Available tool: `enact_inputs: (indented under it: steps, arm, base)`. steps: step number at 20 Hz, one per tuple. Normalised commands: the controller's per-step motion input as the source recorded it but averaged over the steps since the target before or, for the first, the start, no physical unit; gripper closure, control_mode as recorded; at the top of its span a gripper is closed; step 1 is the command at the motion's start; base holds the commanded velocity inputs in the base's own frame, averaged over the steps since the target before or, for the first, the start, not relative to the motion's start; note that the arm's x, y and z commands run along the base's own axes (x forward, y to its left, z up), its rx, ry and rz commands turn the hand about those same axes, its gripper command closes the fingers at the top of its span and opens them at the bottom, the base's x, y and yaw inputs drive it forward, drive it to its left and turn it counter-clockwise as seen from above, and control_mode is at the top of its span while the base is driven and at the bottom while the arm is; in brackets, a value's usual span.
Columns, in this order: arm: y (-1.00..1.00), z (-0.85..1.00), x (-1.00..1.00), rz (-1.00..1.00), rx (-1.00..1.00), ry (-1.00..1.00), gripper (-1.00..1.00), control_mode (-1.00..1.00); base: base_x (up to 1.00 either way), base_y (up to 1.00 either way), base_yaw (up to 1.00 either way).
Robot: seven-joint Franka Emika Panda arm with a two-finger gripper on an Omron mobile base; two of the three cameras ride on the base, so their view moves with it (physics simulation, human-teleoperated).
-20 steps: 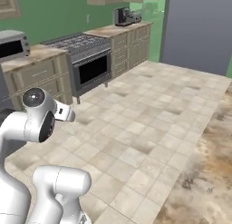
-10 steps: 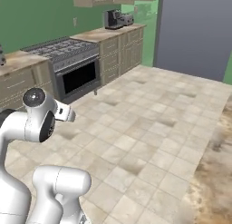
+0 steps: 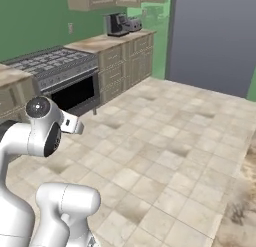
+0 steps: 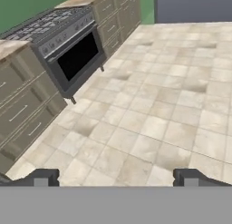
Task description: Move the bowls from the cabinet to the plates on the dining table.
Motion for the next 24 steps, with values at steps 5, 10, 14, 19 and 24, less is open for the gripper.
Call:
enact_inputs:
  steps: [5,10,14,19,24]
  arm:
    - [0.0,0.0,0.0,0.0,0.0,0.0,-1.0,1.0]
    - [0.0,0.0,0.0,0.0,0.0,0.0,-1.0,1.0]
    - [0.0,0.0,0.0,0.0,0.0,0.0,-1.0,1.0]
    - [0.0,0.0,0.0,0.0,0.0,0.0,-1.0,1.0]
    - [0.0,0.0,0.0,0.0,0.0,0.0,-1.0,1.0]
  base:
    - [1.0,0.0,0.13]
    - [1.0,-0.05,0.27]
    - [1.0,-0.13,0.36]
    - [1.0,-0.37,0.2]
    - [0.88,-0.75,0.09]
